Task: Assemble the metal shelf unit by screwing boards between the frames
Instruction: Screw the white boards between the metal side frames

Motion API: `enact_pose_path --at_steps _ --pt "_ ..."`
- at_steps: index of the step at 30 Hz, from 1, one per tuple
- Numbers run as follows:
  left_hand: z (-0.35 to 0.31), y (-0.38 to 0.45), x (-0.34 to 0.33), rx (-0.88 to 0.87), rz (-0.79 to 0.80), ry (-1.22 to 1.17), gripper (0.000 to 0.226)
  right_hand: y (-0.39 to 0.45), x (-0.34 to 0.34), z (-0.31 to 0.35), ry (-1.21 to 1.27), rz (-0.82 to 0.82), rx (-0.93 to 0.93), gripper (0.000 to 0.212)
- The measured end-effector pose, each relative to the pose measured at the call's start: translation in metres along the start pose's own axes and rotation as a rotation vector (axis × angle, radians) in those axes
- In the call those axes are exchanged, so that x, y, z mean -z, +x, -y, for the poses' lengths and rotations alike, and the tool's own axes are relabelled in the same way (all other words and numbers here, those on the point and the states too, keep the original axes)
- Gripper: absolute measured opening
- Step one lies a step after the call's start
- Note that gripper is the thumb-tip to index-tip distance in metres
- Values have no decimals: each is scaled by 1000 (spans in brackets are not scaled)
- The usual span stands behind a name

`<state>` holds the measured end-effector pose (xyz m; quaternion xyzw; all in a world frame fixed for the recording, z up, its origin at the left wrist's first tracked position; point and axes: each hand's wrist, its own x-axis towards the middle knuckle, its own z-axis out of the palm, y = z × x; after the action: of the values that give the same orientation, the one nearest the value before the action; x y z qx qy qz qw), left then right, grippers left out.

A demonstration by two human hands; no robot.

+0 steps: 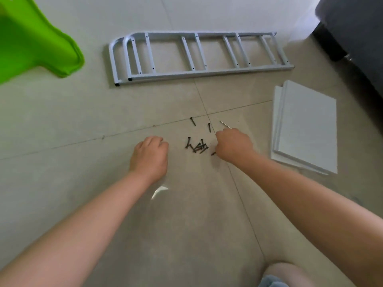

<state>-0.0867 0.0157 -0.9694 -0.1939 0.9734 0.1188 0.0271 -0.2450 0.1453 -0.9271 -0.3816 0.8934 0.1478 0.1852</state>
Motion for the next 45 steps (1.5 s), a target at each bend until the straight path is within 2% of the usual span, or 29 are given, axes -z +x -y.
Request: enact_pose_path --at_steps 5,11,16,19,21,24,26,29,35,38,40,42,44,45 --pt "50 -17 23 263 13 5 32 38 26 63 95 -61 163 27" --pt "87 -5 29 416 71 -2 31 82 27 83 106 -105 233 24" --pt "101 19 19 479 261 -107 68 136 43 66 9 -119 216 31" --pt "105 22 8 536 360 -154 82 163 54 60 -9 -175 233 39" --pt "106 19 0 546 395 -138 88 180 60 58 -39 -215 252 45" --pt "105 19 -1 552 394 -133 89 202 63 55 -83 -139 211 49" --pt "105 20 -1 560 394 -133 90 210 65 54 -117 -99 183 39" --pt "105 22 -2 561 402 -117 91 214 66 50 -186 -162 202 27" --pt "105 21 0 554 404 -113 91 208 72 37 -302 -234 354 25" --pt "106 20 4 539 434 -99 91 199 87 28 -200 -249 428 21" --pt "108 21 12 519 474 -115 89 191 104 23 -179 -194 478 24" --pt "111 26 26 565 432 -310 73 182 120 19 -188 -190 509 25" --pt "104 36 52 724 268 -706 61 168 134 20 -192 -279 532 28" --pt "96 43 66 815 165 -972 62 157 139 23 -201 -323 543 30"
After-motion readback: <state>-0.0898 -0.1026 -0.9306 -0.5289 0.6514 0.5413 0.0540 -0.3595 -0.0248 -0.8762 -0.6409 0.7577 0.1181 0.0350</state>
